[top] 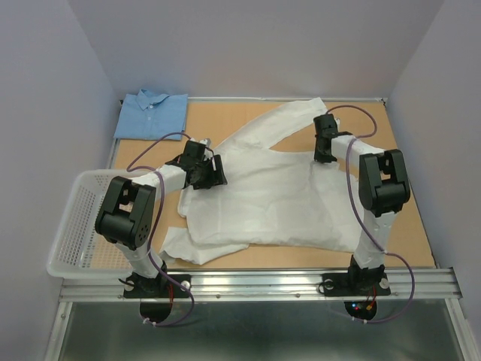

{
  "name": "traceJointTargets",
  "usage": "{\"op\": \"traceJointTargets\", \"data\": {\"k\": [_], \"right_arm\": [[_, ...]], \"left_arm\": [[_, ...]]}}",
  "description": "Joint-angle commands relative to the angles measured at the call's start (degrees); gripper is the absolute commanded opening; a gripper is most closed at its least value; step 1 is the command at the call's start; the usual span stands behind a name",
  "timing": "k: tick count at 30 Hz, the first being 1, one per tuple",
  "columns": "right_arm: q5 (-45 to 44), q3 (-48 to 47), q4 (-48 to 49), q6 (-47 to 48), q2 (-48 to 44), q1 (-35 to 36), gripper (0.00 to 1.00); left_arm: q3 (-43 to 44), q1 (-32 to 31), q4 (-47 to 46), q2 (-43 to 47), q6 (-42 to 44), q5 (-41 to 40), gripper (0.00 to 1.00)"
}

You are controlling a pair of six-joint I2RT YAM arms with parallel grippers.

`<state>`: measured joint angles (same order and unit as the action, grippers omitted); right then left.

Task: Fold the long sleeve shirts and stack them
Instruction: Flatten the shirt out

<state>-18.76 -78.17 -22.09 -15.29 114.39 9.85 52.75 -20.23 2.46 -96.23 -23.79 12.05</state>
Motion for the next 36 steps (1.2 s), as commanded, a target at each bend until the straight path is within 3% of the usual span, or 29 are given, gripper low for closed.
{"op": "traceJointTargets", "data": {"k": [1, 5, 10, 12, 13, 14, 16, 17, 20, 26, 31, 36], "right_arm": [[-12.6, -4.35, -3.22, 4.82, 0.93, -0.53, 0.04], [-23.65, -11.37, -3.4, 11.48, -3.2, -0.44, 0.01], [-30.62, -19.11, -2.53, 18.97, -5.58, -0.53, 0.01], [-31.42, -21.14, -2.44, 19.6, -5.67, -0.44, 0.08], [-31.51, -21.32, -2.52, 19.51, -5.58, -0.44, 0.13], [-31.6, -20.8, -2.52, 18.9, -5.23, -0.53, 0.29], [-31.69, -19.13, -2.61, 17.06, -5.49, -0.53, 0.48], [-31.86, -16.69, -2.7, 15.48, -6.45, -0.53, 0.67], [-30.11, -13.95, -4.63, 9.16, -9.08, -0.44, 0.87], [-15.89, -10.43, -12.8, -3.13, -12.87, -1.93, 0.9], [8.61, -4.2, -12.2, -12.74, -16.3, -7.29, 0.88], [15.85, 4.94, -7.29, -16.7, -17.62, -7.47, 0.86]], "left_arm": [[-2.48, 0.19, 7.12, -0.98, 0.85, -1.86, 0.78], [-2.83, 0.28, 7.21, -0.81, 0.94, -2.74, 0.78], [-2.48, 0.28, 7.21, -0.46, 0.94, -2.83, 0.78], [-2.04, 0.28, 7.3, -0.02, 1.03, -2.91, 0.78], [-1.86, 0.28, 7.3, 0.07, 1.03, -2.91, 0.78], [-1.69, 0.28, 7.3, 0.25, 1.03, -2.91, 0.78], [-1.07, 0.28, 7.21, 0.34, 1.03, -3.09, 0.78], [-0.55, 0.28, 7.21, 0.34, 0.85, -3.09, 0.78], [0.77, 0.28, 7.56, 0.69, 0.5, -3.35, 0.8], [4.54, 0.28, 10.01, 3.67, 0.76, -3.53, 0.86], [9.64, 0.19, 10.64, 7.53, 1.73, -4.4, 0.89], [15.17, 0.28, 7.39, 4.65, 2.08, -6.6, 0.87]]}}
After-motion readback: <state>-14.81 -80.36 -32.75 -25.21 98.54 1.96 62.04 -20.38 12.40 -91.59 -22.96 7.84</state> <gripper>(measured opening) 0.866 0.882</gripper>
